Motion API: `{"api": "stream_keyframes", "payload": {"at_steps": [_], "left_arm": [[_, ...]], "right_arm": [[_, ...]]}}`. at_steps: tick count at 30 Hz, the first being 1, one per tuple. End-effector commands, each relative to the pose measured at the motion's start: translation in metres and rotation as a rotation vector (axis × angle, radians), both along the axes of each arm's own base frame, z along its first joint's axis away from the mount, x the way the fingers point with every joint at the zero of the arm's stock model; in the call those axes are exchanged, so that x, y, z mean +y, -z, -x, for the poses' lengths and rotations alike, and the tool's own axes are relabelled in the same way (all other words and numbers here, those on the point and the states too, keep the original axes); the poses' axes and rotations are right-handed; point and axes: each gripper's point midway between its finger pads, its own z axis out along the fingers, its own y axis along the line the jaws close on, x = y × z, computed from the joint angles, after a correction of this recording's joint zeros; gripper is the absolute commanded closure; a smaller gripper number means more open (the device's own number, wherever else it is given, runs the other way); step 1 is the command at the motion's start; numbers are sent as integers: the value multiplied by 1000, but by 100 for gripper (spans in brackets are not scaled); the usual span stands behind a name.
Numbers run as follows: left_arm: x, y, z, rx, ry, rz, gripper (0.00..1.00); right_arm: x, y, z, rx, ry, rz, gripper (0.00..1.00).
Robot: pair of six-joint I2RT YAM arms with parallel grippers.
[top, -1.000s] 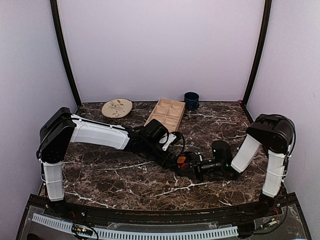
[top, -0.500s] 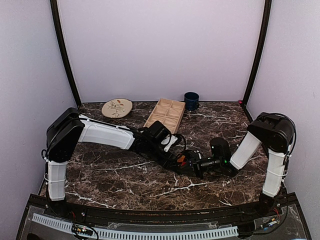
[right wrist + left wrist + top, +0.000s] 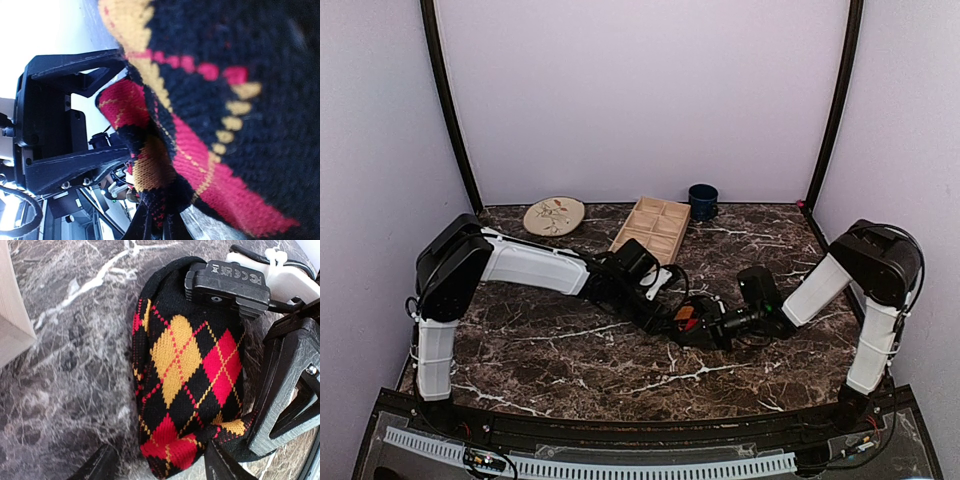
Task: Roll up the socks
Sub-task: Roll the sock at the center of the board.
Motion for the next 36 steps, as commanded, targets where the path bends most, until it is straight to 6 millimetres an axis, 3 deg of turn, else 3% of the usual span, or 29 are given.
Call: {"api": "stream_keyframes", "payload": {"at_steps": [1, 8, 14, 36], "left_arm": [[6, 13, -3, 43, -20, -38, 37], [-7, 5, -13, 25, -22, -10, 37], [-15, 9, -18, 37, -12, -20, 37], [-3, 53, -9, 143, -39, -139, 40]], "right_arm": [[-14, 14, 2, 34, -3, 79, 93], [-18, 16, 4, 52, 7, 74, 93], [-19, 18, 2, 72, 25, 51, 93], [-49, 34, -16, -43, -37, 293, 75]]}}
